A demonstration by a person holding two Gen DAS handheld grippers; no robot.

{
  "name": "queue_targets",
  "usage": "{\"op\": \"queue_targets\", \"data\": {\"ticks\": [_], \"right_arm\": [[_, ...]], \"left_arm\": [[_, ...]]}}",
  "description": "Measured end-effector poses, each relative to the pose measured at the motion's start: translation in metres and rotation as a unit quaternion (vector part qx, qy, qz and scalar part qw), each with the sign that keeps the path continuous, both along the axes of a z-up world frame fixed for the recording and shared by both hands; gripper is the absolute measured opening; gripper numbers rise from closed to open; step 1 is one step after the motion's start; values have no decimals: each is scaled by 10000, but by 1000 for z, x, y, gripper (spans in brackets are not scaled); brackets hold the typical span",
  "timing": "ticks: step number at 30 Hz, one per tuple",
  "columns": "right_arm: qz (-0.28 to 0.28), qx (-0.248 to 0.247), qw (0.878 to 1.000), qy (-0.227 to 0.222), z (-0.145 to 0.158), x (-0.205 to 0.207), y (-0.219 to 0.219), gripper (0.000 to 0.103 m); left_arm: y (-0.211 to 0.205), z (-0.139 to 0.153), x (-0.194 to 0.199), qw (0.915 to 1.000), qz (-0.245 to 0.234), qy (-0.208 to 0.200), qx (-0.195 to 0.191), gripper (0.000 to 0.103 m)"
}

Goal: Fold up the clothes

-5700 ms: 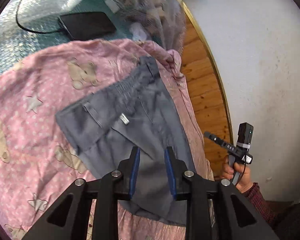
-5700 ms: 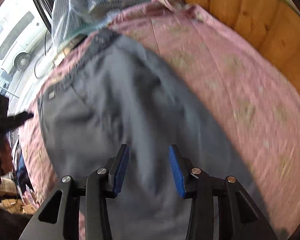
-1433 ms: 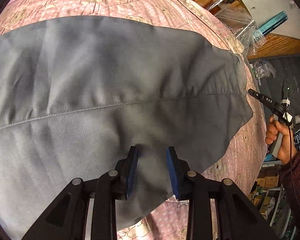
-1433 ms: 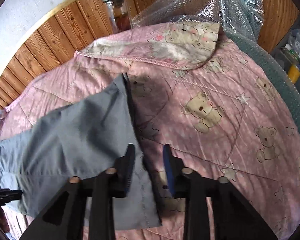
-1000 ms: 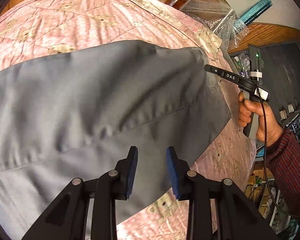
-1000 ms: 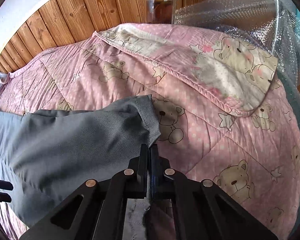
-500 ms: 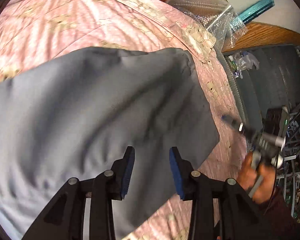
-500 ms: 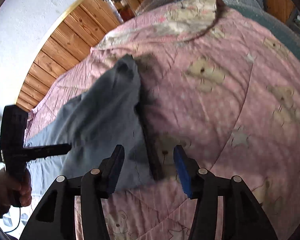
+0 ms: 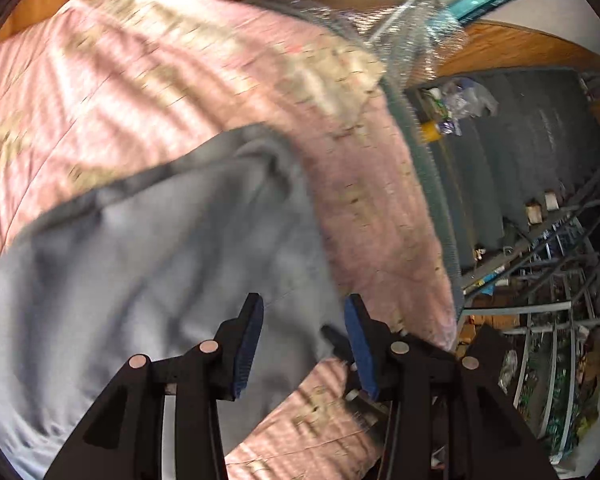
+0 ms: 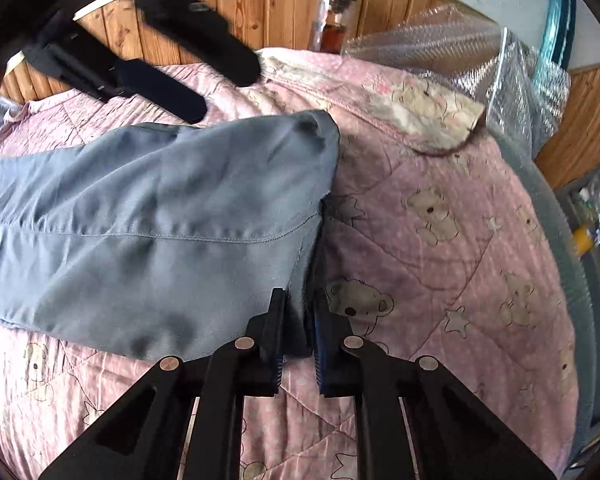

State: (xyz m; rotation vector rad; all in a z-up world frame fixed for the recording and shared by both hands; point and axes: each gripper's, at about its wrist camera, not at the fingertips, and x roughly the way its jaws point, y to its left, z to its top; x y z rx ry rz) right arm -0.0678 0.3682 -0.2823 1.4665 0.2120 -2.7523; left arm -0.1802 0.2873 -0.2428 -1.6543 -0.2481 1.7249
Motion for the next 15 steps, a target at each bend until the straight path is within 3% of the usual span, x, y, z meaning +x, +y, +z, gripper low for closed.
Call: {"op": "queue_targets", "data": {"ticks": [4, 6, 10, 13, 15], "right_arm": [[319, 751, 9960, 360, 9, 4, -30, 11], [466, 1063, 9918, 540, 13, 6, -45, 10], [874, 1456, 9819, 843, 19, 11, -74, 10], [1135, 1479, 9779, 950, 20, 11, -92, 10], [1218, 1401, 9775, 997, 22, 13, -100, 10]], "left_arm": [[24, 6, -9, 9998, -150, -74, 74, 45], [50, 6, -10, 9989, -445, -127, -29, 46], [80, -13, -7, 9919, -1039, -299, -665, 46], [84, -31, -2, 9829, -1312, -238, -1270, 46], [75, -32, -1, 9834, -1307, 14, -1256, 41]]}}
